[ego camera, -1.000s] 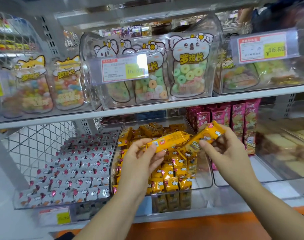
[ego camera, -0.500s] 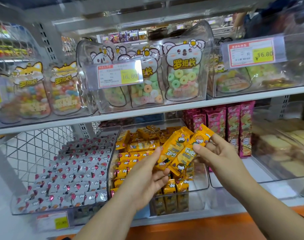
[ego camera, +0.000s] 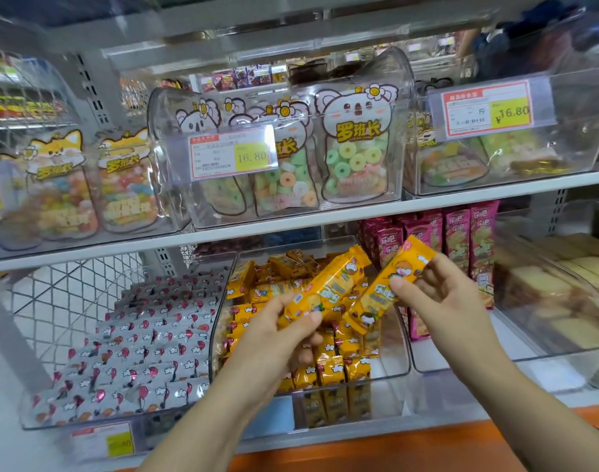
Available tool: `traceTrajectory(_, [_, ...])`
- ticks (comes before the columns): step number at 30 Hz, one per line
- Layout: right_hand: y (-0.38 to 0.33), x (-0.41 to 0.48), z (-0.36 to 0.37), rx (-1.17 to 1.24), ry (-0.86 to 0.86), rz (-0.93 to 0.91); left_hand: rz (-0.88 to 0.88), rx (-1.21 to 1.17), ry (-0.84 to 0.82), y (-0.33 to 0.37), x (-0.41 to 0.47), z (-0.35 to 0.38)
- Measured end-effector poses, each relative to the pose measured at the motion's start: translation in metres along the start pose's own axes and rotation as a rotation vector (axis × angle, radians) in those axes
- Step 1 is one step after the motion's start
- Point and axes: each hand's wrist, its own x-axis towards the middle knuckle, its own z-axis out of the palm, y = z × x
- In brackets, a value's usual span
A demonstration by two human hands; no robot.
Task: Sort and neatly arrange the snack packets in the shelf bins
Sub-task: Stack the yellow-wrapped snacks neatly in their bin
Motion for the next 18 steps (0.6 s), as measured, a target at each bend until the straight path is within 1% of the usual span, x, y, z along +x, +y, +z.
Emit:
traceTrajectory(2, [-0.002,0.002,-0.005,-0.048,0.061,-0.053,0.131,0.233,0.091,0.004,-0.001,-0.008])
traceTrajectory(4, [-0.005,0.003,-0.009,-0.103,0.063,-0.086,0.225,0.346,0.162,0.011,0.000,-0.011])
traceTrajectory(5, [-0.004,0.004,-0.012,-0.140,0.047,-0.090,0.260,0.381,0.171,0.015,0.001,-0.009])
traceTrajectory(8, [-0.001,0.007,-0.020,-0.297,-0.036,-0.147,0.345,0.448,0.132,0.018,0.012,0.002])
traceTrajectory(13, [0.003,0.008,-0.022,-0.433,-0.168,-0.186,0.461,0.640,0.131,0.014,0.040,0.025])
traceTrajectory(18, [0.020,0.011,-0.024,-0.788,-0.290,-0.214,0.503,0.894,0.062,0.004,0.063,0.041])
